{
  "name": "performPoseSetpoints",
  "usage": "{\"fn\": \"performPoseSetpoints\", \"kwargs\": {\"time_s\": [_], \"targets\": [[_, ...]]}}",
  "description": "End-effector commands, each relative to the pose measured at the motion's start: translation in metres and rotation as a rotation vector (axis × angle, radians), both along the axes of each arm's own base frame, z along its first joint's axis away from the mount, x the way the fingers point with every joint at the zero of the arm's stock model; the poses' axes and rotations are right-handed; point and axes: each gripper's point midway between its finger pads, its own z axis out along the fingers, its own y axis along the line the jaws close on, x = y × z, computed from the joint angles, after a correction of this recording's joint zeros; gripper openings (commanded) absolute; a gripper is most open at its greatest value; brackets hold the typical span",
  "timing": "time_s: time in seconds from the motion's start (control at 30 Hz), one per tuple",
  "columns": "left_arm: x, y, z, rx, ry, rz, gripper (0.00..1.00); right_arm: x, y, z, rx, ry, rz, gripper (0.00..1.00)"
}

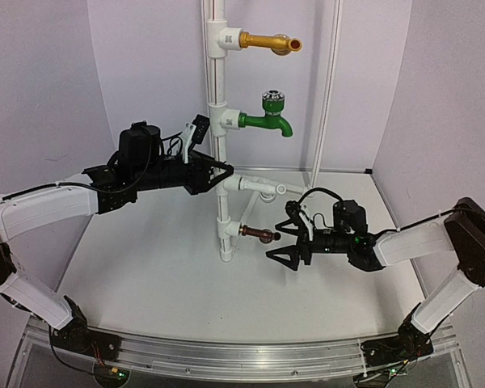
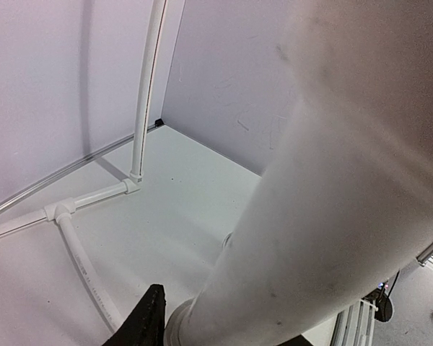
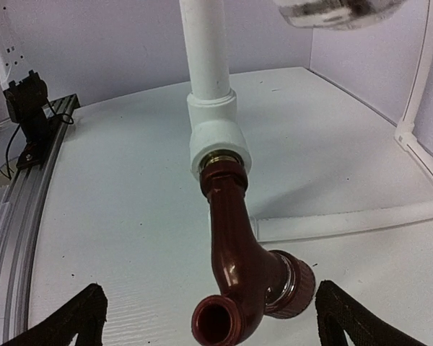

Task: Install the water faucets

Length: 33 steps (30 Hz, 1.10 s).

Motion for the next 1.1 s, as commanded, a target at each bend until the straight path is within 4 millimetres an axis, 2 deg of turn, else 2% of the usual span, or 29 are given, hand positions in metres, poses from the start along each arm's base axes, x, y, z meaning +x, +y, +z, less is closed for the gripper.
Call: {"fn": "performPoseSetpoints", "kwargs": {"time_s": [0.0, 0.17, 0.27, 0.33, 0.6, 0.73, 0.93, 1.07], "targets": [[-0.015, 0.003, 0.014, -0.075, 0.162, -0.026, 0.0, 0.011, 0.007, 0.021, 0.111, -0.042, -0.018, 0.92], [-0.016, 0.005, 0.016, -0.083, 0.155, -0.023, 0.0, 0.025, 0.014, 0.0, 0.121, 0.014, -0.023, 0.83], [-0.017, 0.006, 0.017, -0.089, 0.155, -0.022, 0.0, 0.029, 0.015, -0.003, 0.138, 0.031, -0.012, 0.72], [-0.018, 0.007, 0.018, -0.094, 0.151, -0.024, 0.0, 0.029, 0.015, -0.003, 0.151, 0.036, -0.003, 0.64], [-0.018, 0.006, 0.015, -0.087, 0.147, -0.027, 0.0, 0.027, 0.018, 0.006, 0.198, 0.089, 0.04, 0.5], [-0.018, 0.006, 0.015, -0.088, 0.145, -0.03, 0.0, 0.026, 0.022, 0.006, 0.211, 0.127, 0.064, 0.48], [-0.024, 0.01, 0.019, -0.101, 0.134, -0.033, 0.0, 0.028, 0.023, 0.007, 0.224, 0.17, 0.068, 0.3], [-0.033, 0.012, 0.023, -0.102, 0.111, -0.034, 0.0, 0.029, 0.021, 0.006, 0.231, 0.207, 0.085, 0.22]]}}
